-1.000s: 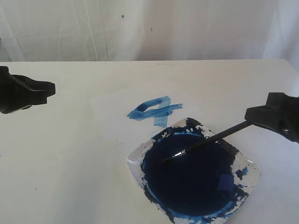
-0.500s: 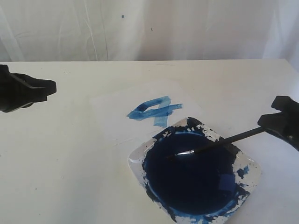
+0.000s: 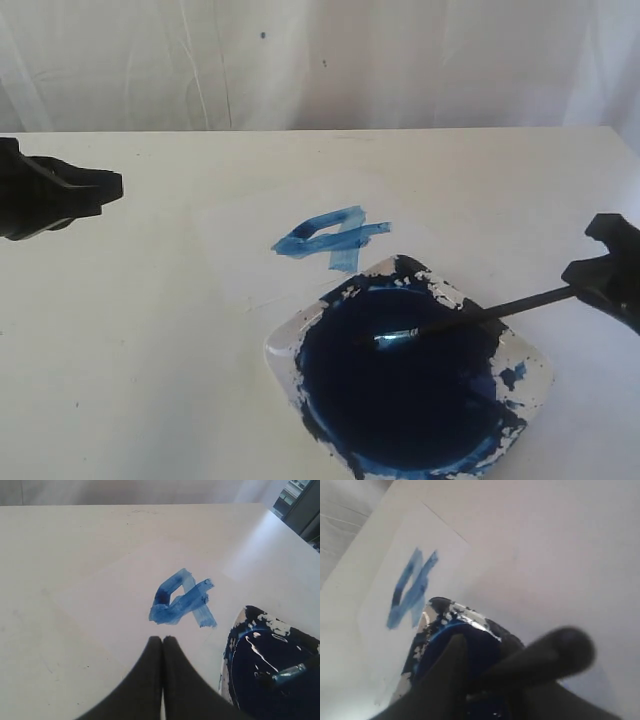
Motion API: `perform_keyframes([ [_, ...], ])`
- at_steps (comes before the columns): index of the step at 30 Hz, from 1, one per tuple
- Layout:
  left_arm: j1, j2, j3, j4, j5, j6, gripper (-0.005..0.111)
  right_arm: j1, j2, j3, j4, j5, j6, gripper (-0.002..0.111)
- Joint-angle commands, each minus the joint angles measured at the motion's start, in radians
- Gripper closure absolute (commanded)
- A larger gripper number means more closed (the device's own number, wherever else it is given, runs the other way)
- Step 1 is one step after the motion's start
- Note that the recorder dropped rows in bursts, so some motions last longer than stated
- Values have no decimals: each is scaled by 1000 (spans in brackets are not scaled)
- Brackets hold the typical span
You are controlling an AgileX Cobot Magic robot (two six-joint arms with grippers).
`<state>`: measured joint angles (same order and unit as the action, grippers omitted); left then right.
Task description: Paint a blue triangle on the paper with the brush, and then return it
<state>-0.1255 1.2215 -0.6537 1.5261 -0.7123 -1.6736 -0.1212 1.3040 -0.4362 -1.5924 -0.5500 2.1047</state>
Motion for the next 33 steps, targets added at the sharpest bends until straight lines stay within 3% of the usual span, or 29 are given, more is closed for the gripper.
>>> perform_keyframes([
  [1,4,-12,2,-1,-2,-5,107,-1,66,18,-152,75,-36,82],
  [12,4,-12,2,-8,-2,-5,107,-1,94,18,-117,136,-47,77],
  [18,4,-12,2,-8,-2,-5,107,-1,94,18,33,107,-199,76],
  [20,4,-12,2,-8,-2,-5,107,-1,94,18,35,109,-199,65],
  [21,4,-12,2,-8,-2,-5,107,-1,94,18,50,109,-202,55],
  [23,4,-12,2,-8,-2,-5,107,-1,92,18,59,107,-218,46],
  [27,4,-12,2,-2,-22,0,107,-1,0,18,73,73,-218,50],
  [33,4,-80,2,-34,-36,-54,107,-1,-371,18,83,107,-220,59],
])
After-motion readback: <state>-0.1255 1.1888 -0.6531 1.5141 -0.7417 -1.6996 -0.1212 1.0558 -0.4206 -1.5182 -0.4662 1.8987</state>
